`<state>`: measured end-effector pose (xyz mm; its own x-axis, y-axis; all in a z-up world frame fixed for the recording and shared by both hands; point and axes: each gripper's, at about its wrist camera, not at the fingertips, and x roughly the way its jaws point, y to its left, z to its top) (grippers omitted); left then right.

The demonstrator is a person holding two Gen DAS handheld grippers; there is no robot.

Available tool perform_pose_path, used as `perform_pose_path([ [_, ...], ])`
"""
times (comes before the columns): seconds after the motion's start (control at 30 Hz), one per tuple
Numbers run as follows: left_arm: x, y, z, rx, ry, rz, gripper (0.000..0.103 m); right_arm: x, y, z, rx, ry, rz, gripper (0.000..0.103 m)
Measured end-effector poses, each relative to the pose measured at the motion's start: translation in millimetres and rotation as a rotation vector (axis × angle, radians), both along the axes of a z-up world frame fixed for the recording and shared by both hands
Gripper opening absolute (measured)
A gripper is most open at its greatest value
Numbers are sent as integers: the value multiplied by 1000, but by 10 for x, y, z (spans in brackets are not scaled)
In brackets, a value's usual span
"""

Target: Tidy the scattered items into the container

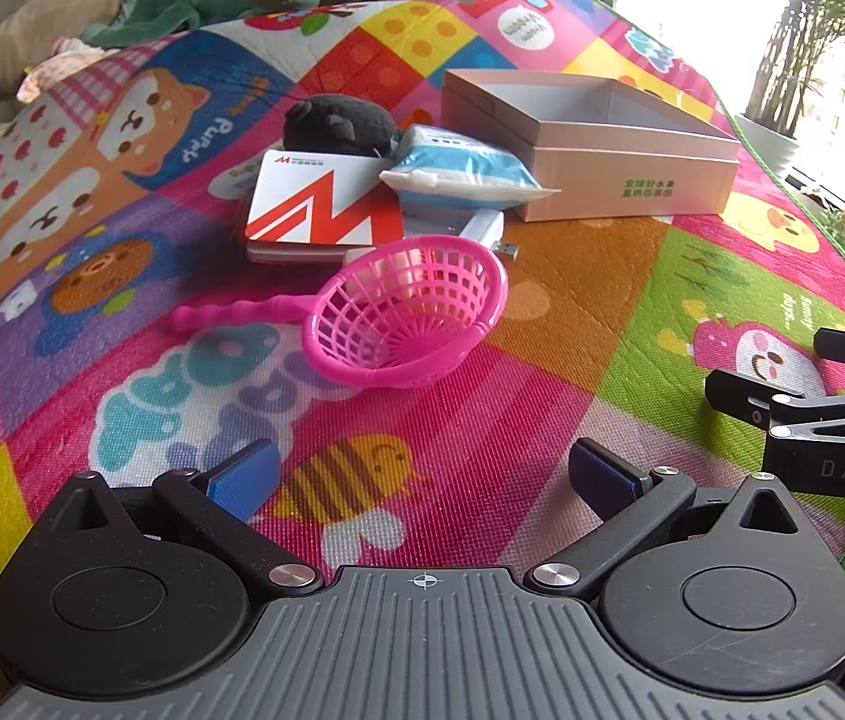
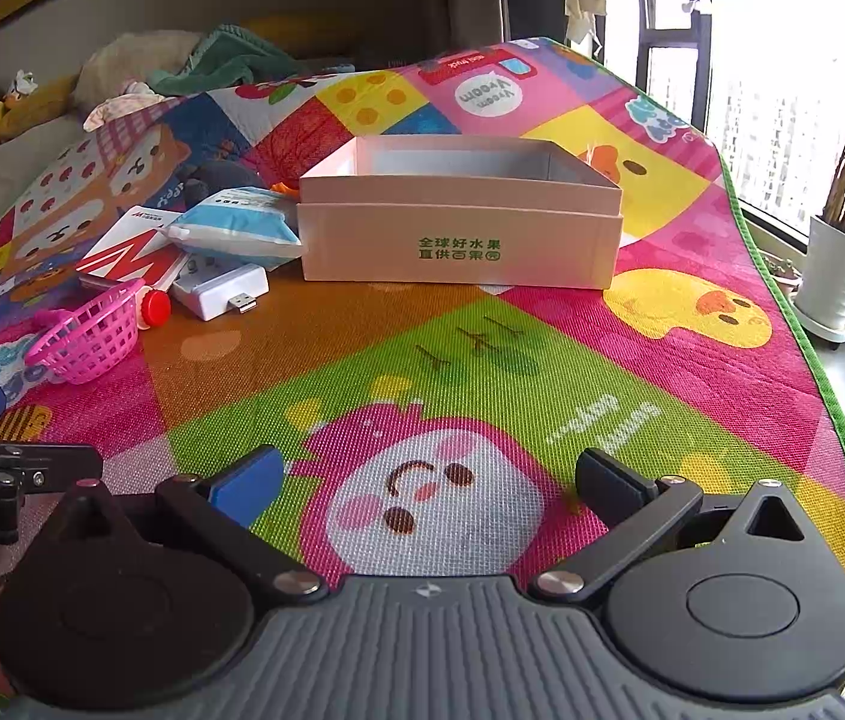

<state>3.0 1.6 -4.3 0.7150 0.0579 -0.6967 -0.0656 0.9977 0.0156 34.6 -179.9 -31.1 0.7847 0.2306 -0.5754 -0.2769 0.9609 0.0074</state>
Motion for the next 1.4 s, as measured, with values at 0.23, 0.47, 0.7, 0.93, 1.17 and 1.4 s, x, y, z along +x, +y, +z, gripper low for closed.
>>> perform_pose_path([
  [0.23,-2,2,4,0,0,0,103,-2,4,-4,0,-1,0,103],
  [0.47,-2,-2,9,1,1,-1,103,-1,17,13,-12,5,5,103],
  [0.7,10,48,-16,-2,-3,-7,103,46,10,77,-19,63,10,103],
  [0.93,7,54,-10,-3,-5,-8,103,16,-1,52,-10,53,9,103],
  [1.17,7,61,-4,-6,-9,-8,103,3,6,45,-7,44,5,103],
  [1.4,6,80,6,-10,-15,-21,103,-23,-8,28,2,30,11,103],
])
